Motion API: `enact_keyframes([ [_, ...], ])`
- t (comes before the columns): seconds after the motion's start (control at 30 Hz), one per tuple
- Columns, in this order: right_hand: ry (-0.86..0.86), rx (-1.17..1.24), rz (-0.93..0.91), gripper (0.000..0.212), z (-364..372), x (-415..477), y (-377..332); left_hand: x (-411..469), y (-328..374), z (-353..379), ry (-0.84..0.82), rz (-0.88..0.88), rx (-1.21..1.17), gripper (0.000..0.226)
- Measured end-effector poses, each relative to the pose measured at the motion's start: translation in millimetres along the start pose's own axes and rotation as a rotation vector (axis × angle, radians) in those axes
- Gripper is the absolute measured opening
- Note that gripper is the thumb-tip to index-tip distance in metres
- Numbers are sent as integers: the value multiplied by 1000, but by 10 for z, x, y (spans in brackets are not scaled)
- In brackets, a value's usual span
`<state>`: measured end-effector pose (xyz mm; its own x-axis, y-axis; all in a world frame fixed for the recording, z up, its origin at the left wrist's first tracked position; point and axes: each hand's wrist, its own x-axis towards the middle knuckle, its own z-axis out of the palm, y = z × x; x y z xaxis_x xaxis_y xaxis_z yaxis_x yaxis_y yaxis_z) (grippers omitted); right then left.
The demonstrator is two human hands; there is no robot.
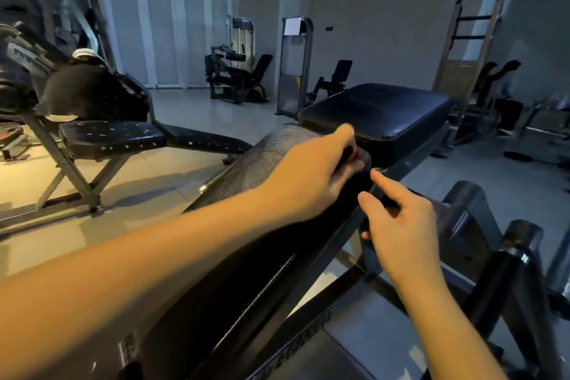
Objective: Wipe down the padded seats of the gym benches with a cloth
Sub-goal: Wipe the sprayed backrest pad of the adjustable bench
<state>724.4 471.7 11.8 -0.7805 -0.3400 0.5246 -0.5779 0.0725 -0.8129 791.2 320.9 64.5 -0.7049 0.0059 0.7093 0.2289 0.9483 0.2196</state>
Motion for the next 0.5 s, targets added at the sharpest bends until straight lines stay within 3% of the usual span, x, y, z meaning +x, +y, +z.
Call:
enact_keyframes([
  [0.1,32,37,4,46,17,10,27,-332,-279,-124,-40,-45,13,21],
  [0.2,23,34,4,49,32,-7,27,-113,-942,-282,-8,-337,204,28],
  [0.3,23,16,3,52,49,-47,16,319,-1234,-314,27,-555,224,29],
  [0.37,19,1,-7,53,62,-49,19,489,-1078,-219,49,-516,202,27],
  [0.5,37,3,0,51,61,-38,22,197,-291,-18,36,-176,94,24],
])
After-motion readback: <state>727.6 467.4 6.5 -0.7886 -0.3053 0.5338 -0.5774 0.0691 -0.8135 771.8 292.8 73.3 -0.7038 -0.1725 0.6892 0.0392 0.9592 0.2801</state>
